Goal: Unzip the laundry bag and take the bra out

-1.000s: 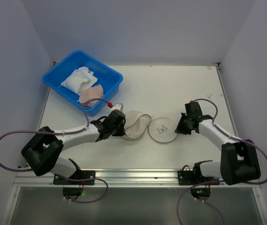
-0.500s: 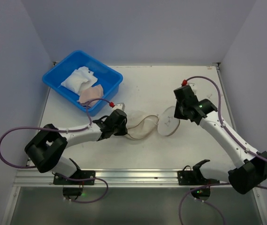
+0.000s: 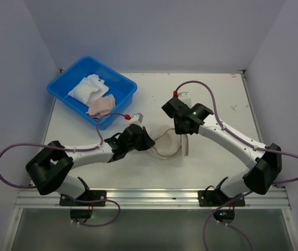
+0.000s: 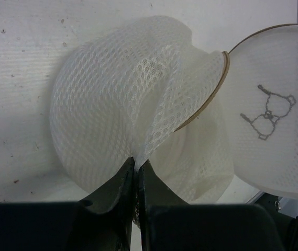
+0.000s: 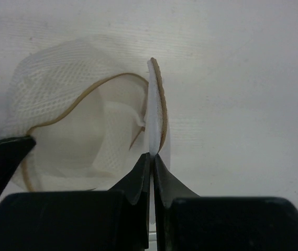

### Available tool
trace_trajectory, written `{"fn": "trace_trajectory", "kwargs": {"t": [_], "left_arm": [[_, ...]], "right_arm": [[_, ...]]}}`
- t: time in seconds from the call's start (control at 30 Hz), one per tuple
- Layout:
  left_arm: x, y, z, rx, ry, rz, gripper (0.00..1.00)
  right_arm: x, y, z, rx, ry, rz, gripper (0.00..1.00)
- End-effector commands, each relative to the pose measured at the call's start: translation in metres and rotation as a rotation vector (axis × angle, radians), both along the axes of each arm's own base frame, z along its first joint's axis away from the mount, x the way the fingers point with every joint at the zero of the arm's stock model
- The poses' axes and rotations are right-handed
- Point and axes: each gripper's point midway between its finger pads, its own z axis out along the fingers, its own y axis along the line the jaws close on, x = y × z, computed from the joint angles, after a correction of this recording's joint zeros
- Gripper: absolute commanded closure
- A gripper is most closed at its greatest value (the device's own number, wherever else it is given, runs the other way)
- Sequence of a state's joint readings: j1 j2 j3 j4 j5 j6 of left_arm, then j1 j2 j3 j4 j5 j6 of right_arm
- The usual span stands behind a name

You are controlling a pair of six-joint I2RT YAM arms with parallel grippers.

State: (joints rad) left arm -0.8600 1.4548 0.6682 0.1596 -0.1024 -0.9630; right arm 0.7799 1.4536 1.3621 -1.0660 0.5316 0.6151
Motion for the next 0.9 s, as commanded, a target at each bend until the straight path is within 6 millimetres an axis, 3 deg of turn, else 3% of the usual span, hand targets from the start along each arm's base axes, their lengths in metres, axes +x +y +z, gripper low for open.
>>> {"fn": "trace_trajectory", "kwargs": {"t": [0.0,0.17,0.37,0.57,0.73,0.87], "left_arm": [[0.006,-0.010,0.009,-0.091,-0.016,0.030,0.91],[0.000,-0.005,-0.008,-0.066,0.015,0.033,0.91],[-0.005,-0.003,-0.028,-0.045,0.054,0.029,0.91],[-0.009,0.008,-0.041,-0.027,0.059,0.046,0.92],[-0.012,0.016,-0.039,-0.045,0.051,0.080,0.87],[-0.015,0.039,-0.044,-0.034,0.053,0.148,0.80]], "right_arm": [[0.007,0.047,0.008,0.118,-0.007,0.091,1.00],[0.010,0.092,0.005,0.192,0.009,0.192,1.00],[0.007,0.150,-0.017,0.382,0.076,0.299,1.00],[-0.005,0.187,-0.032,0.569,0.135,0.358,1.00],[-0.021,0.203,-0.057,0.652,0.237,0.376,0.93],[-0.028,0.202,-0.079,0.663,0.282,0.354,0.93]]}}
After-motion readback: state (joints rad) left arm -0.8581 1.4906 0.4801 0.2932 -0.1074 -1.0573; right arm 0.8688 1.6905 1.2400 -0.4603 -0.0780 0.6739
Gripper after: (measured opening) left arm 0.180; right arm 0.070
